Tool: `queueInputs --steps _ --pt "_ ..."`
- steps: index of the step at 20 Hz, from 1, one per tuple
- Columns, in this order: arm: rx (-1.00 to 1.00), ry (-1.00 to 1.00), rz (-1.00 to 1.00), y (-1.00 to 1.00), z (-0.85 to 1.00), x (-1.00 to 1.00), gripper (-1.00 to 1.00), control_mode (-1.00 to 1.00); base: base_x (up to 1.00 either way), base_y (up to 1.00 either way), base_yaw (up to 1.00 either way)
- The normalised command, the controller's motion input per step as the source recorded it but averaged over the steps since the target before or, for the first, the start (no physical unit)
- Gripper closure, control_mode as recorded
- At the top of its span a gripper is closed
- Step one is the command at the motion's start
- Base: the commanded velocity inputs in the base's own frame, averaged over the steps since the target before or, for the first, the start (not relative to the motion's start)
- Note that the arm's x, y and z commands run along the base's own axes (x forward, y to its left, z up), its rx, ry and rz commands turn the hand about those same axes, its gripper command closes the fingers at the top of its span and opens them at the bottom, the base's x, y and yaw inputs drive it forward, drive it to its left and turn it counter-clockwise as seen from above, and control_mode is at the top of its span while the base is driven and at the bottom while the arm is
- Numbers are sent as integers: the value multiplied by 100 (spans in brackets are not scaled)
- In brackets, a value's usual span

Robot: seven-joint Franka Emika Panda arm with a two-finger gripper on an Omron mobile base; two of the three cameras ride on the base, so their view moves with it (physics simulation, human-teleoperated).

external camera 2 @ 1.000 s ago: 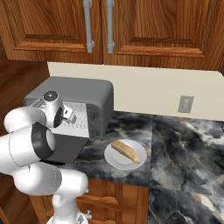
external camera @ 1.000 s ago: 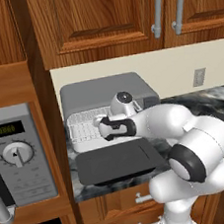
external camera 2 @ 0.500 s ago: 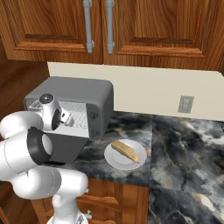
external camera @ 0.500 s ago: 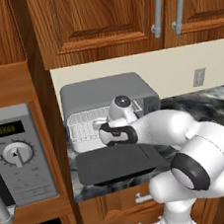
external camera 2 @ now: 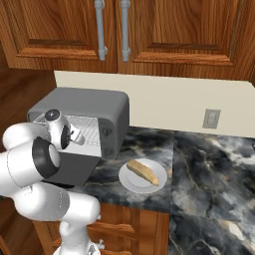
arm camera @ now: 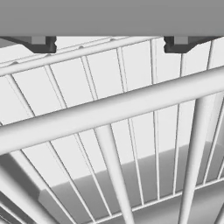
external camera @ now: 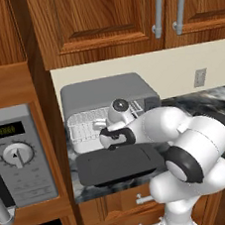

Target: Pull the toaster oven rack outwards. Pick up the baguette from the plate and place it on the toaster oven rack. Close the toaster oven door fully and set the temperature to the lowest setting.

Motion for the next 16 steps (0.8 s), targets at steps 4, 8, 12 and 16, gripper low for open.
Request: queueInputs --steps 4,8,12,16 --pt "0 3 -6 0 -10 9 -100 -100 0 0 0" --pt "0 3 -6 0 -16 13 -100 -100 0 0 0" --pt "0 7 -10 0 -31 26 -100 -100 0 0 0" --pt "0 8 -17 0 -36 27 -100 -100 0 0 0"
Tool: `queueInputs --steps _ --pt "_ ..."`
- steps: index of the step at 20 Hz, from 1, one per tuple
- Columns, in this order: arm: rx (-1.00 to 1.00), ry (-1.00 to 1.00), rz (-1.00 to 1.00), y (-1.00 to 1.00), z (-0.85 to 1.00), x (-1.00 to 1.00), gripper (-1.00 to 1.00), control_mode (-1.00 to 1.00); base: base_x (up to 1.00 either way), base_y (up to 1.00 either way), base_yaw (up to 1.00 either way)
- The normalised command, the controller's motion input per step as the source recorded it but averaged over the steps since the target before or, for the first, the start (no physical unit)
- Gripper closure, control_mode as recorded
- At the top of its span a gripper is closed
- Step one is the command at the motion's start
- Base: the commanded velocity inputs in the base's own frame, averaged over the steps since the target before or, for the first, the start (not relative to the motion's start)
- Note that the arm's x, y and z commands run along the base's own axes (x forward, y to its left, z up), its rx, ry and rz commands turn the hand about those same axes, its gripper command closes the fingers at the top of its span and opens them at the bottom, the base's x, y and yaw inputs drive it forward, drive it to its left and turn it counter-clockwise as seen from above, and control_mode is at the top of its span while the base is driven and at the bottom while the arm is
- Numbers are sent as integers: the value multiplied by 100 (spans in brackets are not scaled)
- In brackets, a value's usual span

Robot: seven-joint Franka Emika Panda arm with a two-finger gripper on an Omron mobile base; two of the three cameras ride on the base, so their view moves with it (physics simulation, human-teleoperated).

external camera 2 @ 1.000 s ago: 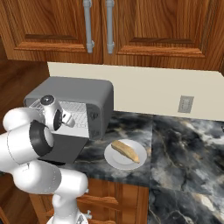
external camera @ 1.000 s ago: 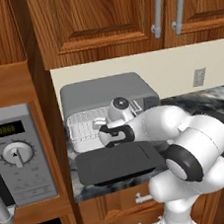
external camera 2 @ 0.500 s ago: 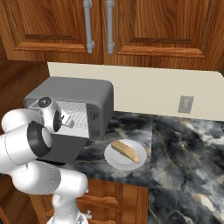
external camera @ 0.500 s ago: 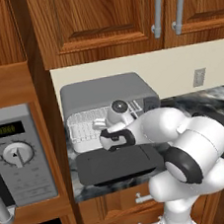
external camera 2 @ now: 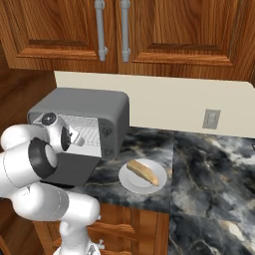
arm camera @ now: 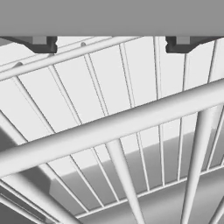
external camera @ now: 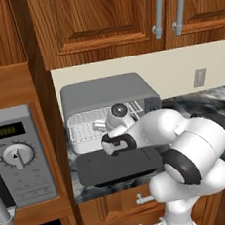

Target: Pull the toaster oven rack outwards. Pick up the baguette from the plate and place it on the toaster oven rack. Close the toaster oven door fully and set the temperature to the lowest setting.

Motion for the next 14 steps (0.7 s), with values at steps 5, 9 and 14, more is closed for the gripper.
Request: queueInputs --steps 5,9,14 --pt "1 12 -11 0 -23 0 100 -100 0 0 0" --pt "2 13 -7 0 -14 0 100 -100 0 0 0" --pt "4 12 -2 0 -24 -2 100 -100 0 0 0"
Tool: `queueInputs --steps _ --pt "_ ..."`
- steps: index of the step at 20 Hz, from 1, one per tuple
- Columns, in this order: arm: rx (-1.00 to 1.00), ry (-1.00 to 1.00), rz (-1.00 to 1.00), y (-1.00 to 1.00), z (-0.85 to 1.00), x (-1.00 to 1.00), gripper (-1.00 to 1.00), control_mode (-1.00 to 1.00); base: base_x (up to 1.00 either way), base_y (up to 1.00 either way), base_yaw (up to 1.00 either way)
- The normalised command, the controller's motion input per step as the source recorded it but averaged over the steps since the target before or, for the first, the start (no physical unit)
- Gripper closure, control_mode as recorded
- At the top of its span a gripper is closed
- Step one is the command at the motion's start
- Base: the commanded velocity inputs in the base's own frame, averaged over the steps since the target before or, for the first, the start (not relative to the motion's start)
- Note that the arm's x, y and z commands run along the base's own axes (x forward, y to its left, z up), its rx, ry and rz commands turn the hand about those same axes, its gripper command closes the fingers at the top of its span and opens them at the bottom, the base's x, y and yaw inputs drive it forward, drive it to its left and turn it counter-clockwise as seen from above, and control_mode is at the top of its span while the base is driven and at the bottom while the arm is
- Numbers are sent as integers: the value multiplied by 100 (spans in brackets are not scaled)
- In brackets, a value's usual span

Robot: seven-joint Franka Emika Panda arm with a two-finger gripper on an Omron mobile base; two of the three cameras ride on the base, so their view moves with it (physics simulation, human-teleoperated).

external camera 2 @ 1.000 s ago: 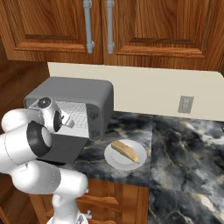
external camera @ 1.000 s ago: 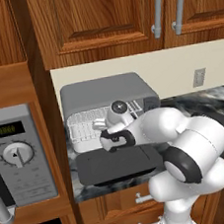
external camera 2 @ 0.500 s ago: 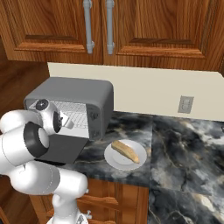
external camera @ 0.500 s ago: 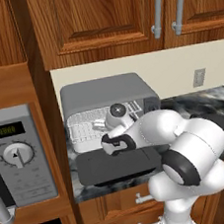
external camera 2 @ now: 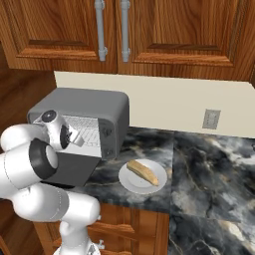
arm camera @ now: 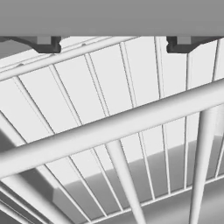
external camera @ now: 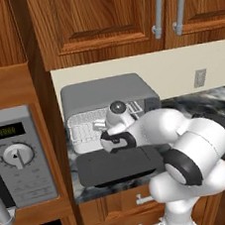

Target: Pull the toaster oven rack outwards. Pick up the baguette from the plate and place it on the toaster oven rack. Close the toaster oven door fully and set the temperature to the lowest setting.

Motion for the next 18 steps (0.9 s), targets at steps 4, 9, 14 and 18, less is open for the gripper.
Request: queueInputs --steps 4,9,14,18 --pt "2 18 0 0 -31 -15 100 -100 0 0 0" --pt "1 14 0 0 -32 -34 100 -100 0 0 0" --pt "0 12 0 0 -45 -46 100 -100 0 0 0" --pt "0 12 0 0 -52 -44 100 -100 0 0 0"
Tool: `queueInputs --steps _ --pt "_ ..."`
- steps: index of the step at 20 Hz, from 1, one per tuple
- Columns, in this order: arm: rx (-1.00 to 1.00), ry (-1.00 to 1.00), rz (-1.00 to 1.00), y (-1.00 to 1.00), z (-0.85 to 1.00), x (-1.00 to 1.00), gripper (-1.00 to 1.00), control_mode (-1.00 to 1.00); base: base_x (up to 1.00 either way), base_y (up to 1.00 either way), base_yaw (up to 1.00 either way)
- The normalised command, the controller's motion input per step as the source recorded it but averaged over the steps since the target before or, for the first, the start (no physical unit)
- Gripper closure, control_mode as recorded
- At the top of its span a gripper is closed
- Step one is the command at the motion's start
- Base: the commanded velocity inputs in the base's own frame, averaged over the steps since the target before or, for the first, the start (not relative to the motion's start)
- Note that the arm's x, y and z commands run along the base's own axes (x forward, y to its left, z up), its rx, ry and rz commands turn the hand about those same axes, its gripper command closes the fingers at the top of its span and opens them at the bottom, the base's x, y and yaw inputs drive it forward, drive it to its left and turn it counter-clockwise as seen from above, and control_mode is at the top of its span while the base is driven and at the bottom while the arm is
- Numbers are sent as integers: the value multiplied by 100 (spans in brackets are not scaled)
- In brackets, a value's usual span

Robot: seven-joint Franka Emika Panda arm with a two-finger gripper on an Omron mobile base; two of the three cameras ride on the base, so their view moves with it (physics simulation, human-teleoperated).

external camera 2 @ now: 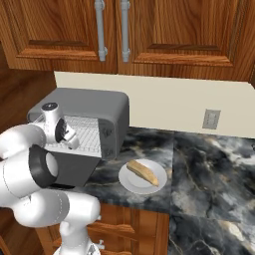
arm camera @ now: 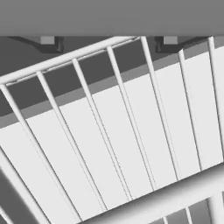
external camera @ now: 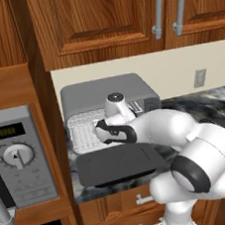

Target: Pull the toaster oven rack outwards. Pick up the baguette from the plate and place it on the toaster oven rack. Close the toaster oven door fully and set the temperature to the lowest setting.

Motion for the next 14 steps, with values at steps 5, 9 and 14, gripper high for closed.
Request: queueInputs --steps 5,9,14 --pt "0 3 0 0 -56 -54 100 -100 0 0 0" --pt "0 0 0 0 -39 -79 100 -100 0 0 0" --pt "0 0 0 0 -26 -84 100 -100 0 0 0"
